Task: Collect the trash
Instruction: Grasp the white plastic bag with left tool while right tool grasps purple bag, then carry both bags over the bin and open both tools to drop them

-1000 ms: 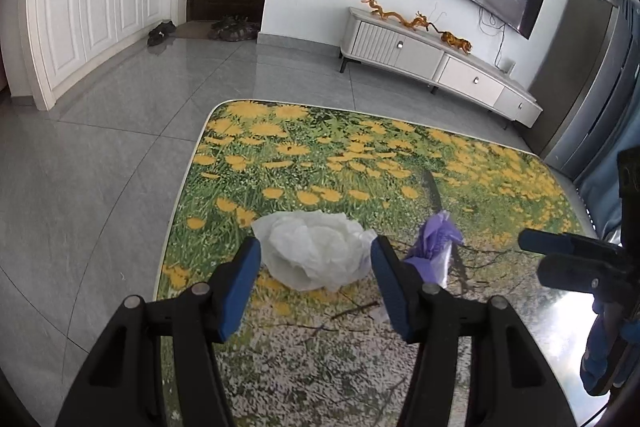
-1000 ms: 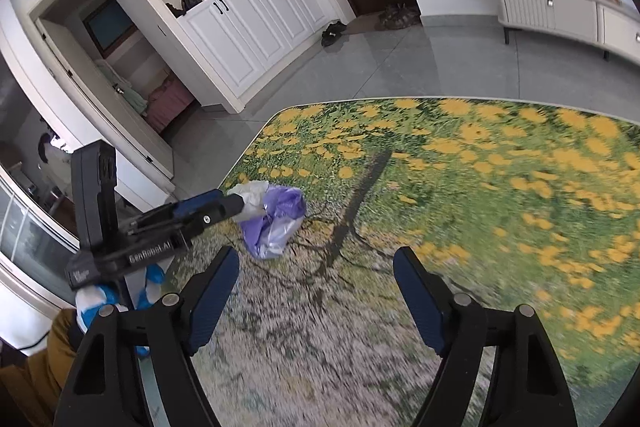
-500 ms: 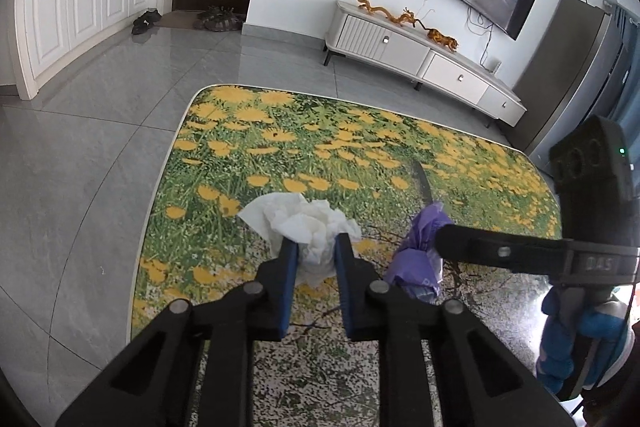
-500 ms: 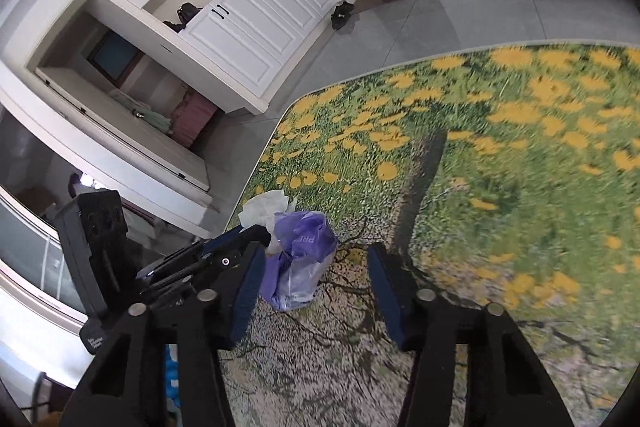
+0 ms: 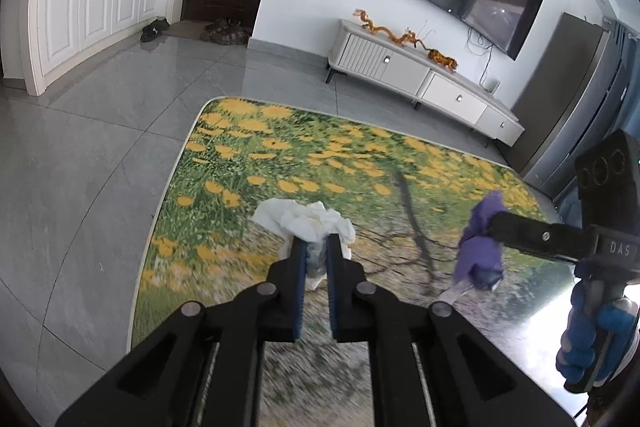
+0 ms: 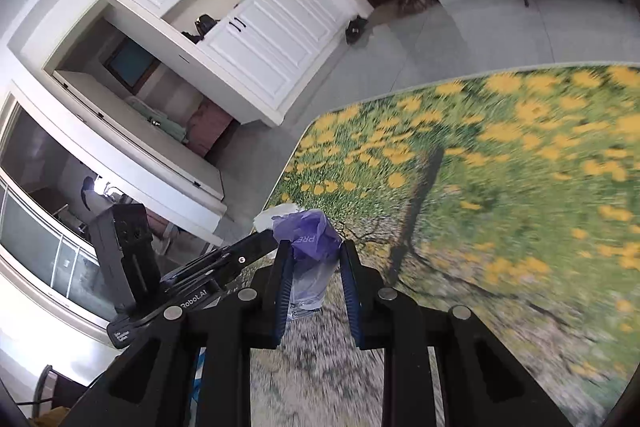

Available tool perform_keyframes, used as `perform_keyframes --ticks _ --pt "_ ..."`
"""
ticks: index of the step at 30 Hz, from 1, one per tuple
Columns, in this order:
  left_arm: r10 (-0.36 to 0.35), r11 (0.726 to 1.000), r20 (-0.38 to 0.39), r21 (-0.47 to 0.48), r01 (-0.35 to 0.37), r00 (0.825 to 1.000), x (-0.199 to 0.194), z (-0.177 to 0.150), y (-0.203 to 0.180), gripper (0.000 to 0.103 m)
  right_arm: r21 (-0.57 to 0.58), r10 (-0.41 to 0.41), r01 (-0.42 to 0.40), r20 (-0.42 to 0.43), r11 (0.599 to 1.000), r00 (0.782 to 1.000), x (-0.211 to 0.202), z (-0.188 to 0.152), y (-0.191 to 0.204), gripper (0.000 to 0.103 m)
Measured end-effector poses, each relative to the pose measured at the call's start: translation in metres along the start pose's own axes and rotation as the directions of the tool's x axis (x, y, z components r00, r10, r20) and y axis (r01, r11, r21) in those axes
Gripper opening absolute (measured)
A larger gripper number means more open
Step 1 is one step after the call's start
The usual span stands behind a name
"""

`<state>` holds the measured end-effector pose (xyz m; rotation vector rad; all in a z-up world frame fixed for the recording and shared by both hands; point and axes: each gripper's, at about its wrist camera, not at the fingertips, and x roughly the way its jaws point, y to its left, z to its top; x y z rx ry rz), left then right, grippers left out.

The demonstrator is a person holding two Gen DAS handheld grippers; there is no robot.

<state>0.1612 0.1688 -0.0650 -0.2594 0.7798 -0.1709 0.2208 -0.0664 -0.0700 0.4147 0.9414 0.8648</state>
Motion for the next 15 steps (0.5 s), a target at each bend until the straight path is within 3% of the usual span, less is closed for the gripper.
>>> perform_keyframes --ticks 9,15 --pt "0.013 0.997 0.076 0.081 -0.019 0.997 -0.066 -0.012 -0.067 0.008 -0.093 -0.095 0.107 0.126 0.99 0.987 -0.117 -0.03 0.015 0.022" --pt "0.038 0.984 0.137 0.169 -0.061 0.99 -0.101 -0.027 -0.136 0.008 -0.107 -0.173 0.204 0.246 0.973 0.954 -0.211 -0.067 0.019 0.022"
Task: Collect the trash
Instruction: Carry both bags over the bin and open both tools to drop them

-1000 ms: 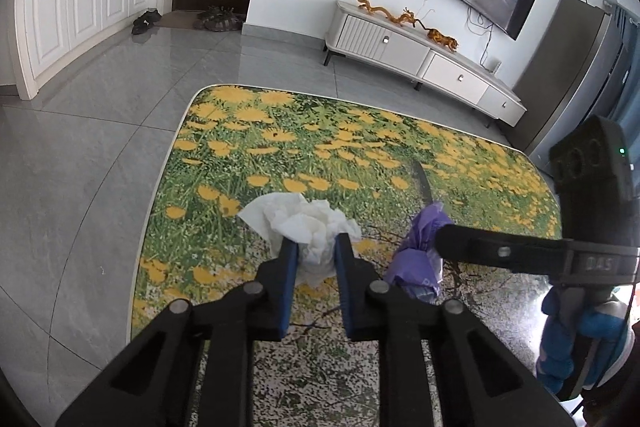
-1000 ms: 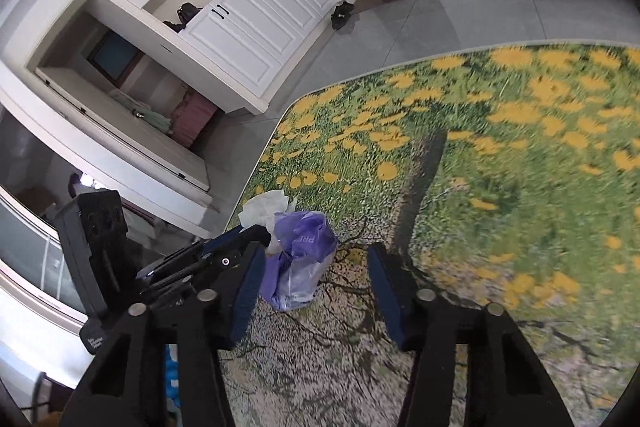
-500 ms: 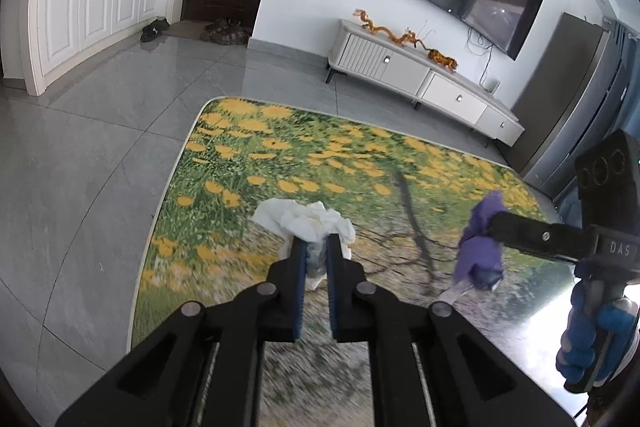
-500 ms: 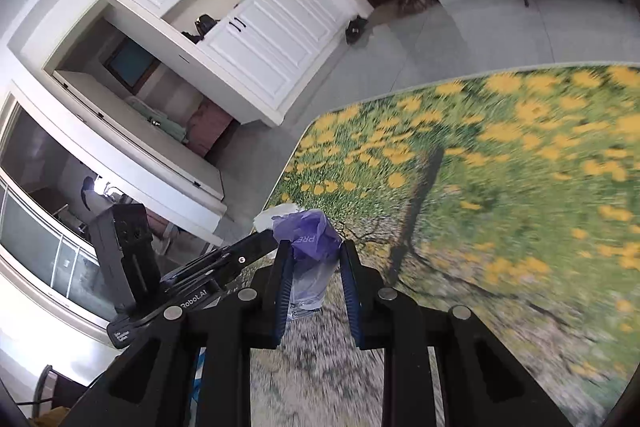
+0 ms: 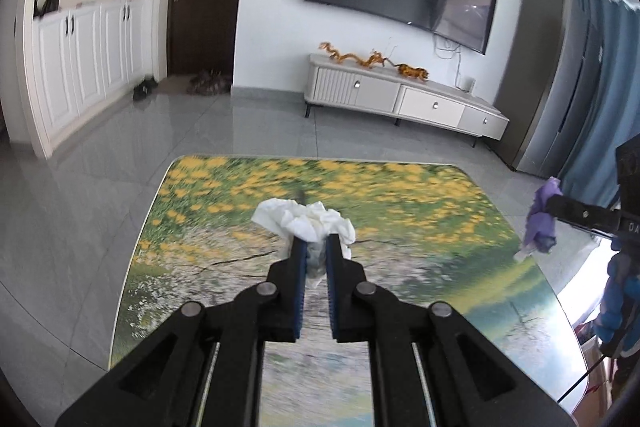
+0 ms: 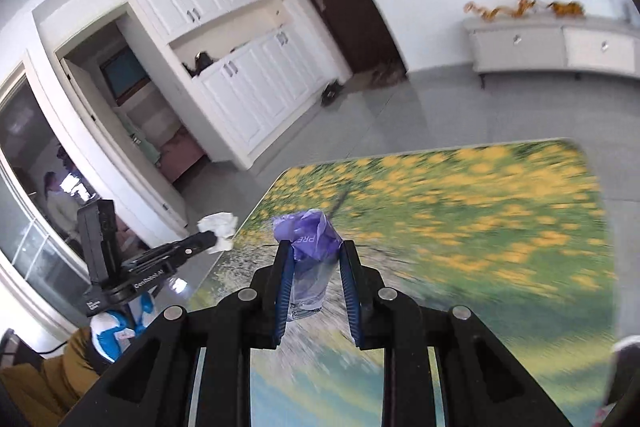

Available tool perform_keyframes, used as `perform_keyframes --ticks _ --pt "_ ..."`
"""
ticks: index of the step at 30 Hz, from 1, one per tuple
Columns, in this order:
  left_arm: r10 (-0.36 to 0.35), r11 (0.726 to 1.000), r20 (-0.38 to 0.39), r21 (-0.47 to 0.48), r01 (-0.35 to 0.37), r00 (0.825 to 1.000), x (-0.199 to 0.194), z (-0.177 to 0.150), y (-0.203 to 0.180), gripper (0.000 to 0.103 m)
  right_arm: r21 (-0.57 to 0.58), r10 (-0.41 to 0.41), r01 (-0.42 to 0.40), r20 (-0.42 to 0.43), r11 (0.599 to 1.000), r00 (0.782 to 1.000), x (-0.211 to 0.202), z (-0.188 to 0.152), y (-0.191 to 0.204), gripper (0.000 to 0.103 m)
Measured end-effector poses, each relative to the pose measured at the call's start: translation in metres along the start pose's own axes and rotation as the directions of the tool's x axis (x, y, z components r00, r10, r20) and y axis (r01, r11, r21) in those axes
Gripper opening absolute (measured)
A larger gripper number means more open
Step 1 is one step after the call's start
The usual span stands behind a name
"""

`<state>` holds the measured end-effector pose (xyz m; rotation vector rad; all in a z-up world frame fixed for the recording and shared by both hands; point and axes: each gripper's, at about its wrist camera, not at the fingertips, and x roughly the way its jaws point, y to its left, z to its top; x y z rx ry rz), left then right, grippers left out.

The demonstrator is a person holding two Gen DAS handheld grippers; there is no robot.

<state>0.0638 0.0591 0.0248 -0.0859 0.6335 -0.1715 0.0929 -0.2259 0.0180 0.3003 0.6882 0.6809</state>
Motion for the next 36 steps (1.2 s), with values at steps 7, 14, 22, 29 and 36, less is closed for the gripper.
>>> perform_keyframes --ticks 7,14,22,29,36 --pt "0.042 0.994 0.057 0.102 -0.047 0.998 -0.023 -0.001 -0.074 0.008 0.051 -0.076 0.071 0.099 0.996 0.992 -0.084 -0.026 -0.027 0.022" --pt "0.07 0.971 0.085 0.224 -0.088 0.994 -0.026 -0.004 -0.134 0.009 0.162 -0.118 0.092 0.16 0.983 0.98 -0.124 -0.054 -0.067 0.022" --pt "0.033 0.944 0.092 0.323 -0.061 0.995 -0.015 -0.003 -0.195 0.009 0.246 -0.186 0.135 0.196 0.96 0.963 -0.156 -0.079 -0.104 0.022" --pt "-0.028 0.901 0.057 0.434 0.001 0.998 0.008 -0.013 -0.259 0.009 0.316 -0.264 0.189 0.215 0.93 0.94 -0.181 -0.103 -0.137 0.022" --pt "-0.136 0.856 -0.064 0.495 0.149 0.989 0.044 -0.03 -0.33 0.009 0.387 -0.391 0.297 0.191 0.873 0.9 -0.209 -0.128 -0.173 0.022"
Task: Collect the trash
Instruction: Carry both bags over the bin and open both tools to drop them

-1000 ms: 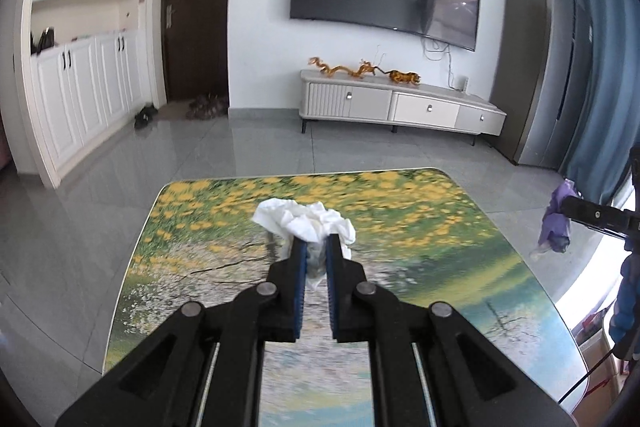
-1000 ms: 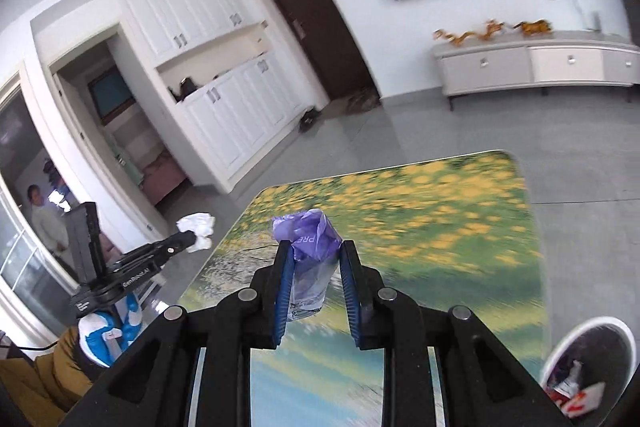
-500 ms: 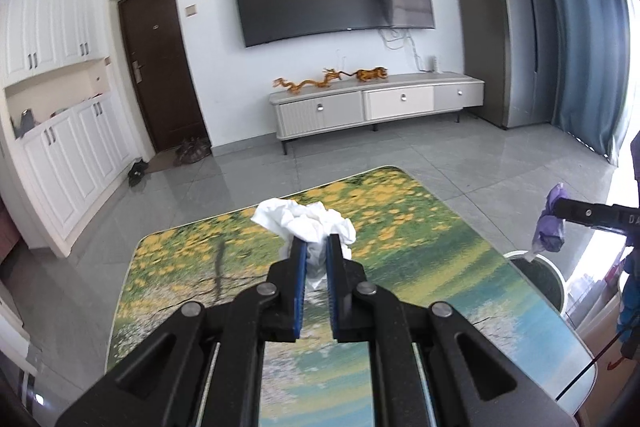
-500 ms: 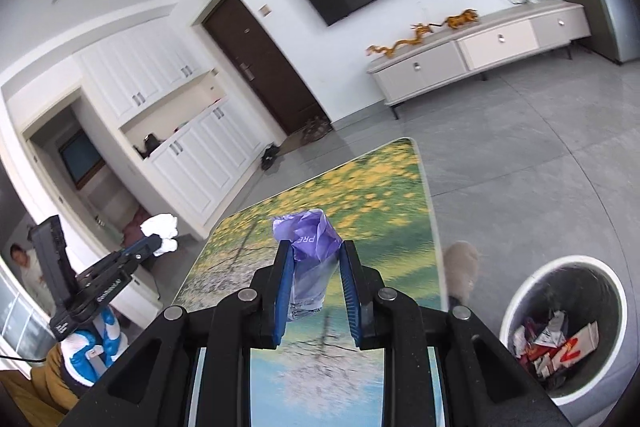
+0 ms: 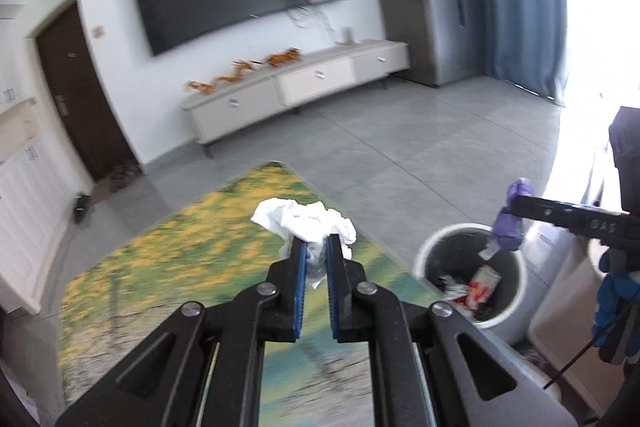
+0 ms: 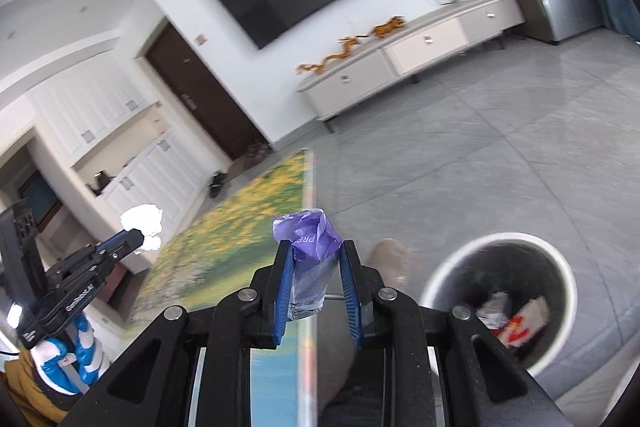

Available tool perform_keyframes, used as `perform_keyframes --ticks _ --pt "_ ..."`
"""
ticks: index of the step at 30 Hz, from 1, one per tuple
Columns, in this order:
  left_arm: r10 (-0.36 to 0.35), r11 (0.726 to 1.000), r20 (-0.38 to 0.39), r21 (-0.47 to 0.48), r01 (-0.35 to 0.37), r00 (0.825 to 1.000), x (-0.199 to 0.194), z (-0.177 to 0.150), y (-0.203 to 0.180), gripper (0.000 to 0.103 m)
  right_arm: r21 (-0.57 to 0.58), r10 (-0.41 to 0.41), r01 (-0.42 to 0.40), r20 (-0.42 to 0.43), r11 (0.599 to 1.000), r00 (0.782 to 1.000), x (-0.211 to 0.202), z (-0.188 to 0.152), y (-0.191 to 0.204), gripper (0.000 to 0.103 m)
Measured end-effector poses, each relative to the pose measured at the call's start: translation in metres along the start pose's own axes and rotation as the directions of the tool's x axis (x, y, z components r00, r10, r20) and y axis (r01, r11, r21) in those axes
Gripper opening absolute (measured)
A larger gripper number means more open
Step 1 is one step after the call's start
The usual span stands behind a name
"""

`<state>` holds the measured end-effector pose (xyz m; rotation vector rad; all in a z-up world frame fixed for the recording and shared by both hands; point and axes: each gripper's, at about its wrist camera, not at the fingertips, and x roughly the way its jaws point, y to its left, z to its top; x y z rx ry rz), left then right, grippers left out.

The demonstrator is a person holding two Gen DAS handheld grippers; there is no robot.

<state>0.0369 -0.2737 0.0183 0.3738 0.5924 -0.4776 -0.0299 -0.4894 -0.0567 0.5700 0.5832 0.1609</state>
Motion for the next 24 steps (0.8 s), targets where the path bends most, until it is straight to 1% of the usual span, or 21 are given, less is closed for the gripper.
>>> perform_keyframes --ticks 1,4,7,10,15,20,24 --pt "-0.046 0.999 -0.019 0.001 0.046 0.999 0.01 0.004 -0.011 0.009 0.006 -0.033 0.033 -0.001 0.999 0.999 -0.003 -0.001 -0.008 0.022" --pt "-0.123 0.992 -0.056 0.009 0.124 0.991 0.028 0.009 -0.035 0.009 0.025 -0.113 0.114 -0.007 0.993 0.994 -0.009 -0.002 -0.031 0.022" --pt "-0.195 0.98 -0.098 0.02 0.198 0.976 0.047 0.015 -0.061 0.009 0.039 -0.183 0.183 -0.017 0.982 0.983 -0.013 -0.003 -0.049 0.022" --pt "-0.262 0.964 -0.147 0.007 0.266 0.954 0.07 0.023 -0.086 0.009 0.042 -0.235 0.236 -0.027 0.971 0.972 -0.013 -0.003 -0.064 0.022" --pt "-0.332 0.943 -0.209 -0.042 0.33 0.92 0.103 0.029 -0.113 0.009 0.037 -0.289 0.291 -0.044 0.956 0.956 -0.008 -0.002 -0.081 0.023" --pt "-0.371 0.929 -0.246 -0.088 0.36 0.896 0.126 0.032 -0.128 0.009 0.031 -0.328 0.33 -0.057 0.943 0.943 0.0 0.001 -0.096 0.023" --pt "-0.405 0.914 -0.26 -0.126 0.385 0.877 0.14 0.033 -0.137 0.012 0.012 -0.349 0.35 -0.073 0.936 0.934 0.01 0.006 -0.104 0.024"
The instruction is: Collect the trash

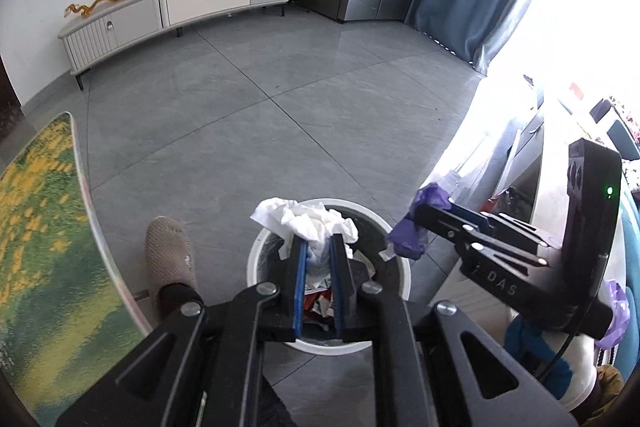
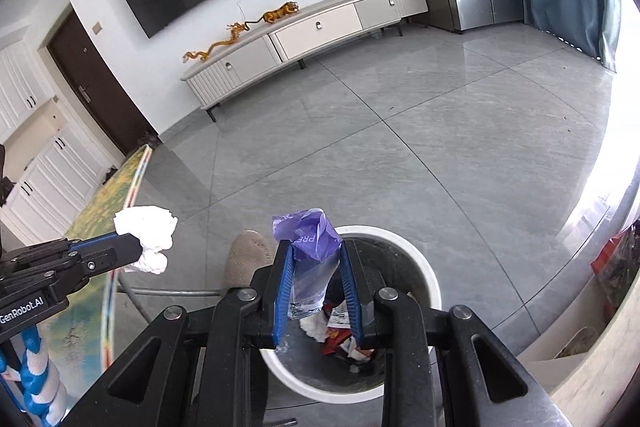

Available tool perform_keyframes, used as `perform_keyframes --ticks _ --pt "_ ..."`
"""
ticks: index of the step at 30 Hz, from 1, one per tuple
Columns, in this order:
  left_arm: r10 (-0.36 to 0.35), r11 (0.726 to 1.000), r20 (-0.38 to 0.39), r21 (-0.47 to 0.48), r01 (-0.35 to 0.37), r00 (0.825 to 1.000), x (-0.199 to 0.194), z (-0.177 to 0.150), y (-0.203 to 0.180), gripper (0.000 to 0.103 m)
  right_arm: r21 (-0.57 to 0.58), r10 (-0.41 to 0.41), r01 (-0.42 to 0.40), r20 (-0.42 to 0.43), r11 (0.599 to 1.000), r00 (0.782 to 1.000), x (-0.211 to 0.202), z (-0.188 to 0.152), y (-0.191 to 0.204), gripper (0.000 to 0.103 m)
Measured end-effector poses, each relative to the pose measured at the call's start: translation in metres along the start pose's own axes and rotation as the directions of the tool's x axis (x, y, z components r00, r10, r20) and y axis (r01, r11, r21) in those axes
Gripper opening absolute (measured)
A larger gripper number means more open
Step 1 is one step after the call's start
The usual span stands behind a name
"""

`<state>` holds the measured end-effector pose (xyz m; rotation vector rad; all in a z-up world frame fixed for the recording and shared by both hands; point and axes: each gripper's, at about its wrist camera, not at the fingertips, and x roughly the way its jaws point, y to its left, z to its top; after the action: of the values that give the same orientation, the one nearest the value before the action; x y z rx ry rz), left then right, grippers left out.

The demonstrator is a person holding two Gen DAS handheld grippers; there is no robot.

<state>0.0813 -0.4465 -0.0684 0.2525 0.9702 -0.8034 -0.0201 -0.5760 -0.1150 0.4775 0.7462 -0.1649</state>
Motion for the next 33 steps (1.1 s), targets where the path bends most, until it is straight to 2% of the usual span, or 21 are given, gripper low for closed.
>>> perform_keyframes --ticks 3,5,7,8,13,18,24,27,30,32,33 --pt "-0.03 0.999 -0.02 -0.02 0.029 0.999 0.009 0.002 -0.001 0.013 -0.008 -0.016 0.016 -0.013 1.0 1.0 0.008 0.001 0.002 0.025" --pt "-0.033 0.999 -0.027 -0.025 0.032 0.999 0.013 0.002 -0.001 0.022 -0.007 -0.031 0.031 -0.022 1.0 0.999 0.013 0.0 0.0 0.026" --pt "-0.04 0.999 -0.022 -0.035 0.039 0.999 0.014 0.002 0.001 0.036 0.005 -0.034 0.034 -0.026 0.999 0.999 0.016 -0.001 -0.007 0.039" --pt "-0.042 0.998 -0.02 -0.041 0.042 0.999 0.014 0.003 0.002 0.038 0.011 -0.035 0.036 -0.027 0.999 0.999 0.016 -0.002 -0.008 0.041" --pt "-0.039 0.997 -0.024 -0.061 0.037 0.999 0.014 0.002 0.009 0.039 0.027 -0.037 0.037 -0.027 0.999 0.999 0.011 -0.004 -0.015 0.049" --pt "-0.02 0.997 -0.02 -0.074 0.018 1.0 0.006 -0.003 0.012 0.039 0.039 -0.033 0.033 -0.01 0.999 0.999 -0.002 -0.006 -0.015 0.052" --pt "0.085 0.995 0.036 -0.06 -0.083 0.996 -0.022 -0.011 0.017 0.039 0.011 -0.024 0.024 0.013 1.0 1.0 -0.021 -0.009 -0.003 0.054" --pt "0.171 0.984 0.08 -0.064 -0.166 0.982 -0.044 -0.017 0.024 0.039 -0.014 -0.015 0.015 0.028 1.0 0.999 -0.03 -0.009 0.009 0.056" --pt "0.224 0.973 0.112 -0.087 -0.215 0.968 -0.062 -0.024 0.034 0.039 -0.048 -0.006 0.008 0.045 0.999 0.999 -0.038 -0.007 0.023 0.057" --pt "0.276 0.96 0.139 -0.099 -0.264 0.951 -0.079 -0.032 0.04 0.04 -0.079 -0.001 0.005 0.054 0.997 0.999 -0.042 -0.007 0.035 0.058" --pt "0.29 0.955 0.15 -0.104 -0.276 0.945 -0.086 -0.034 0.042 0.044 -0.096 0.001 0.005 0.058 0.995 0.998 -0.044 -0.008 0.042 0.059"
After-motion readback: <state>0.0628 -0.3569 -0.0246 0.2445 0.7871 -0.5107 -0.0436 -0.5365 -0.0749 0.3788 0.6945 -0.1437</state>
